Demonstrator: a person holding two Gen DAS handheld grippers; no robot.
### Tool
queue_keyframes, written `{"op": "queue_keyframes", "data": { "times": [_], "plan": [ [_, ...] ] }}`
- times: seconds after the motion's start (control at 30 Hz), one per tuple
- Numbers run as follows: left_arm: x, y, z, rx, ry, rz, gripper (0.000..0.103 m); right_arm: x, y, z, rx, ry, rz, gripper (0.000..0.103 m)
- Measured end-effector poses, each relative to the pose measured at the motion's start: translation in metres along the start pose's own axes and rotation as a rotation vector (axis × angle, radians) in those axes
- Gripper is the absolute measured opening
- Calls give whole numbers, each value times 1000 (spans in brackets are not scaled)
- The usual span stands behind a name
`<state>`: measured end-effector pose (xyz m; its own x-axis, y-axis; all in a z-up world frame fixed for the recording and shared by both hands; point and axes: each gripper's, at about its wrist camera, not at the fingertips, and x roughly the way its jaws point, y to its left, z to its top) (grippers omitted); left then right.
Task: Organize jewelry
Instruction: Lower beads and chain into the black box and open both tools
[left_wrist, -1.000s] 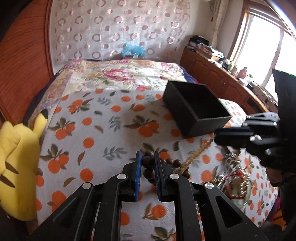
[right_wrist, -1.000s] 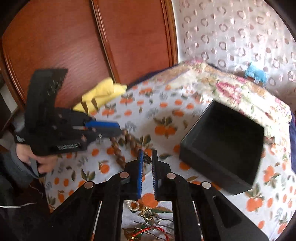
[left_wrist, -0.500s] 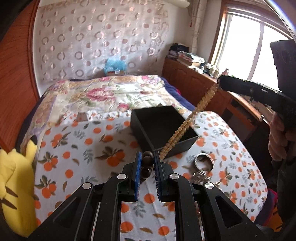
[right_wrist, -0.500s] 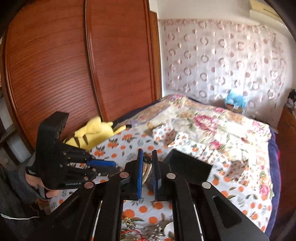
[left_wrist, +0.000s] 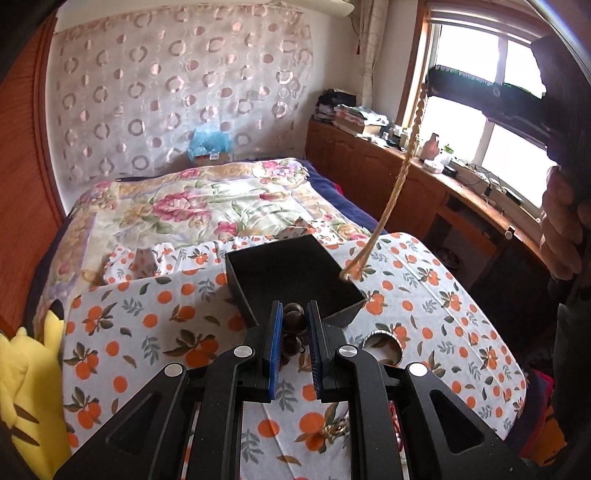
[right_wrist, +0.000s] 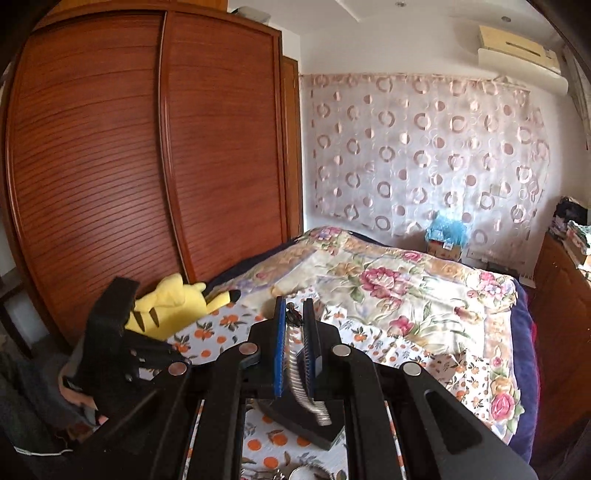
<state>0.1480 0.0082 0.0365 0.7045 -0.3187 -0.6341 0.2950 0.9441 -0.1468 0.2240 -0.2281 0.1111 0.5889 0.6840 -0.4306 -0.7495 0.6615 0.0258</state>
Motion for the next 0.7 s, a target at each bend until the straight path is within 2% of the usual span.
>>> {"op": "queue_keyframes", "data": {
  "times": [0.33,0.7],
  "plan": [
    [-2,-4,42,25,-75,6,12,12,-21,7,23,5,-14,10],
    [40,12,54,1,-29,24,12,43,-26,-15,53,78,22,10]
  ]
}}
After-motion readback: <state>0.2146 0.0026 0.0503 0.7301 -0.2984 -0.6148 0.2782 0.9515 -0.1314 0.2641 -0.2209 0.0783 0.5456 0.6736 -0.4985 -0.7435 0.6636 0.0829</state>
